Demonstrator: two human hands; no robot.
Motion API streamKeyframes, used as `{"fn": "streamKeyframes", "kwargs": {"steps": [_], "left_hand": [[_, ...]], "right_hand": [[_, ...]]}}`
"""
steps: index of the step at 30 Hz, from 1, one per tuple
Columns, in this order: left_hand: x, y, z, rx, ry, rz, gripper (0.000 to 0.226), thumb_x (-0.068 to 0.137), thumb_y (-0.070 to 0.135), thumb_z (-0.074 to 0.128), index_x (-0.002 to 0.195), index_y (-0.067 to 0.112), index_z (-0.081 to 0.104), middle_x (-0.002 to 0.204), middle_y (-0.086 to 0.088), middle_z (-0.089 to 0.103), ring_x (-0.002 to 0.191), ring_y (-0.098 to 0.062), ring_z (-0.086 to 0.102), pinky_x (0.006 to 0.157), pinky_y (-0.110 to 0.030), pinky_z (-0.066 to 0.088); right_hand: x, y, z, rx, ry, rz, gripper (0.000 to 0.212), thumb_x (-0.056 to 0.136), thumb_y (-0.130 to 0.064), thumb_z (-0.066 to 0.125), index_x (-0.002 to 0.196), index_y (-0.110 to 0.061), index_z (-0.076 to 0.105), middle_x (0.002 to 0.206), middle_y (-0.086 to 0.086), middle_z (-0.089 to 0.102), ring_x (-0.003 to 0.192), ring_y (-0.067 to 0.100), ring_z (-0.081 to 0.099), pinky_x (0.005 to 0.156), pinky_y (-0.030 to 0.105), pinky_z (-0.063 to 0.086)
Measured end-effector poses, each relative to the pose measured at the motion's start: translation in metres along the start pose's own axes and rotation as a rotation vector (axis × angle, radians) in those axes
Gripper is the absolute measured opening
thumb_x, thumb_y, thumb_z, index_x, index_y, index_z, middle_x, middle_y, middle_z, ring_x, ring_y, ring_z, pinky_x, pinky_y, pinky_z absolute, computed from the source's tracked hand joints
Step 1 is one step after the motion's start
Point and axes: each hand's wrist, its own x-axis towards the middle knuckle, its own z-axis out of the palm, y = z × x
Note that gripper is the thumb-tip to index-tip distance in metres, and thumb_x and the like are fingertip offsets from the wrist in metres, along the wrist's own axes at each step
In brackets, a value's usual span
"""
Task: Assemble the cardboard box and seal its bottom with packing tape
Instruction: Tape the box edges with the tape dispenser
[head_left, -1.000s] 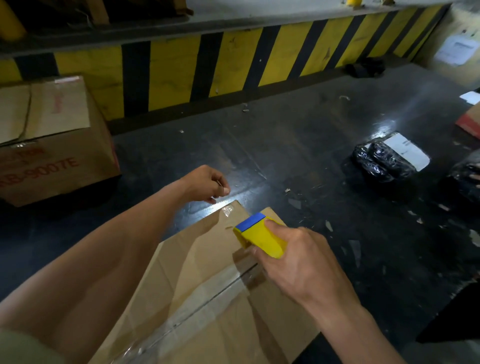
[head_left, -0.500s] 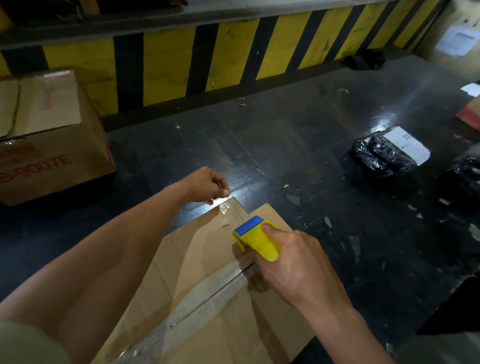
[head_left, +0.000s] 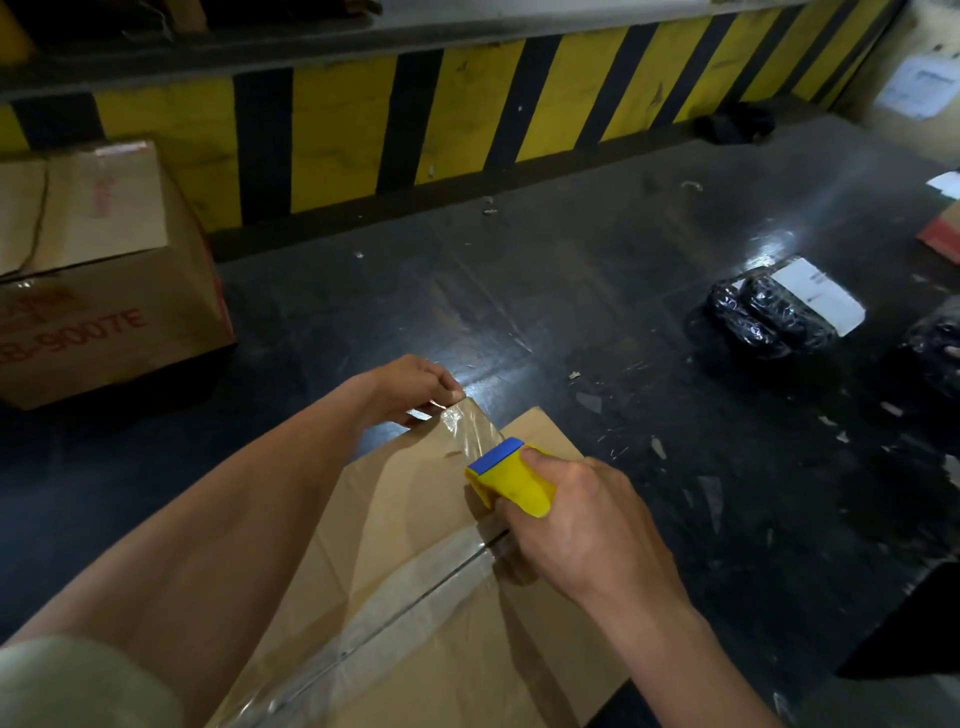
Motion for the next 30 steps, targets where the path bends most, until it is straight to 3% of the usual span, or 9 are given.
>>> {"fn": "streamKeyframes", "kwargs": {"steps": [2,5,8,11,15,20,24,28,30], "left_hand": [[-0.001,0.001,-0.001,-0.026,0.003,-0.016,0.008,0.092,0.012,0.071,0.090,0.016,0.077,0.079,-0.002,0.069,0.074,-0.016,0.061,0.071,-0.032,0.050],[-0.006,0.000,-0.002,-0.043,0.022,-0.012,0.017,0.090,0.020,0.077,0.105,0.025,0.074,0.084,0.000,0.073,0.078,-0.015,0.066,0.070,-0.031,0.053],[-0.009,-0.003,-0.001,-0.022,0.069,0.051,0.022,0.088,0.025,0.079,0.109,0.023,0.073,0.092,-0.004,0.074,0.083,-0.017,0.069,0.068,-0.028,0.056],[-0.009,-0.004,0.001,0.034,0.139,0.114,0.020,0.086,0.026,0.081,0.103,0.021,0.072,0.098,-0.007,0.073,0.090,-0.019,0.070,0.066,-0.029,0.055],[-0.011,-0.011,0.006,0.156,0.175,0.073,0.013,0.087,0.026,0.080,0.096,0.021,0.071,0.098,-0.007,0.071,0.082,-0.017,0.066,0.068,-0.029,0.056],[-0.023,-0.002,0.010,0.198,0.323,0.247,0.009,0.085,0.011,0.078,0.082,0.019,0.075,0.082,-0.005,0.076,0.075,-0.018,0.074,0.072,-0.032,0.062],[-0.039,0.000,0.021,0.325,0.334,0.346,0.015,0.090,0.022,0.073,0.101,0.022,0.082,0.094,0.007,0.078,0.087,-0.005,0.071,0.083,-0.019,0.052],[-0.047,-0.009,0.028,0.372,0.319,0.349,0.030,0.093,0.022,0.069,0.122,0.023,0.074,0.109,0.001,0.078,0.105,-0.012,0.070,0.098,-0.026,0.049],[-0.046,-0.011,0.034,0.404,0.340,0.389,0.035,0.096,0.023,0.064,0.131,0.022,0.069,0.113,-0.001,0.077,0.110,-0.017,0.069,0.098,-0.029,0.048]], "right_hand": [[0.002,-0.001,0.001,-0.021,0.005,-0.003,0.043,0.084,-0.056,0.057,0.122,-0.035,0.060,0.088,0.002,0.058,0.085,0.026,0.060,0.064,0.033,0.044],[0.003,-0.003,0.003,-0.043,0.014,-0.007,0.048,0.084,-0.057,0.058,0.128,-0.037,0.058,0.093,0.003,0.059,0.091,0.026,0.060,0.069,0.034,0.045],[0.003,-0.002,0.004,-0.043,0.025,-0.010,0.051,0.083,-0.058,0.058,0.130,-0.039,0.057,0.095,0.002,0.059,0.093,0.026,0.061,0.071,0.033,0.046],[0.002,-0.002,0.005,-0.048,0.028,-0.016,0.053,0.084,-0.060,0.058,0.132,-0.039,0.056,0.096,0.002,0.059,0.093,0.025,0.060,0.072,0.033,0.046],[0.003,-0.004,0.005,-0.063,0.030,-0.010,0.054,0.084,-0.059,0.060,0.134,-0.040,0.055,0.097,0.002,0.059,0.096,0.024,0.060,0.075,0.033,0.047],[0.002,-0.002,0.004,-0.051,0.042,-0.014,0.059,0.084,-0.061,0.061,0.139,-0.040,0.052,0.099,0.002,0.060,0.096,0.024,0.060,0.078,0.033,0.048],[0.000,-0.003,0.004,-0.062,0.041,-0.016,0.061,0.084,-0.062,0.061,0.140,-0.040,0.052,0.092,-0.001,0.054,0.094,0.022,0.060,0.076,0.033,0.048],[-0.002,-0.003,0.003,-0.068,0.029,-0.024,0.062,0.085,-0.062,0.060,0.142,-0.040,0.049,0.093,-0.002,0.049,0.094,0.021,0.059,0.074,0.032,0.046],[-0.002,-0.004,0.002,-0.075,0.018,-0.028,0.063,0.086,-0.061,0.060,0.143,-0.039,0.048,0.100,0.000,0.055,0.097,0.021,0.059,0.076,0.032,0.047]]}}
